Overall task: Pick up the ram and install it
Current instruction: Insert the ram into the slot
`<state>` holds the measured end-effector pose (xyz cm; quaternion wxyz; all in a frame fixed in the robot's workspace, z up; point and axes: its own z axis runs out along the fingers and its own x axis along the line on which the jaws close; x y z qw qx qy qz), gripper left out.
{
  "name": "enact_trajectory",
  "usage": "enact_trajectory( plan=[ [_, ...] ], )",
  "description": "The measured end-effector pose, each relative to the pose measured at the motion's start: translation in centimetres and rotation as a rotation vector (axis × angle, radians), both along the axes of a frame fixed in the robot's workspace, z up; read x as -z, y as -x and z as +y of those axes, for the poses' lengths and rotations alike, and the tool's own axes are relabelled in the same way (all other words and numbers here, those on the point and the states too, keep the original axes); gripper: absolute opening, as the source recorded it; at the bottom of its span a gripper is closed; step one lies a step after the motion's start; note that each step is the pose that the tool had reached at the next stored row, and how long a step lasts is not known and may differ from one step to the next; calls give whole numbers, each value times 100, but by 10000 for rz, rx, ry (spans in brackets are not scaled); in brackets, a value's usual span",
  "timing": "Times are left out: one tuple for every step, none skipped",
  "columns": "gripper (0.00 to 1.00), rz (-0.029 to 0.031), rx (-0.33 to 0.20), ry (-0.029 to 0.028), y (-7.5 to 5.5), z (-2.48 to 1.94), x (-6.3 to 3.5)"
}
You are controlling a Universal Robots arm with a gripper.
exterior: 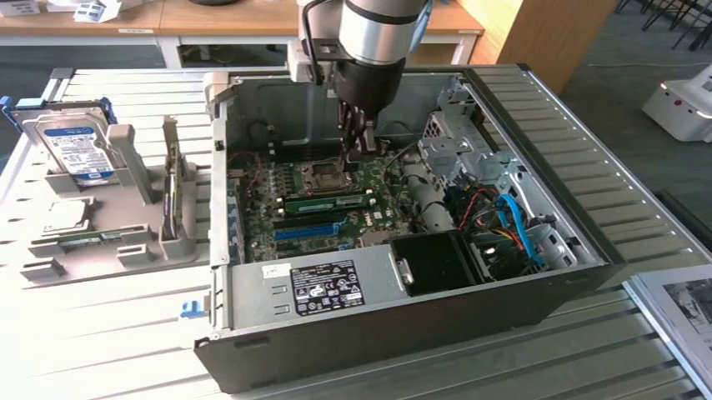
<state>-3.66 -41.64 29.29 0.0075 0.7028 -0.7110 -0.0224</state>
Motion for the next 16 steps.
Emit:
enact_trajectory(
  plan=[
    [19, 0, 0, 0, 0, 0, -12],
    [19, 0, 0, 0, 0, 0, -24],
    [19, 0, 0, 0, 0, 0, -36],
    [19, 1, 0, 0, 0, 0, -48],
    [19, 0, 0, 0, 0, 0, -61],
    [19, 0, 0, 1, 0, 0, -75],
    [19, 0, 0, 1, 0, 0, -89],
    [19, 0, 0, 0, 0, 0, -102],
    [19, 0, 0, 0, 0, 0, -115],
    [19, 0, 0, 0, 0, 0, -129],
    [19, 0, 0, 0, 0, 0, -141],
    [19, 0, 0, 0, 0, 0, -154],
    [19, 0, 0, 0, 0, 0, -165],
    [19, 0, 0, 0, 0, 0, -176],
    [19, 0, 0, 1, 0, 0, -185],
    [19, 0, 0, 1, 0, 0, -193]
  ],
)
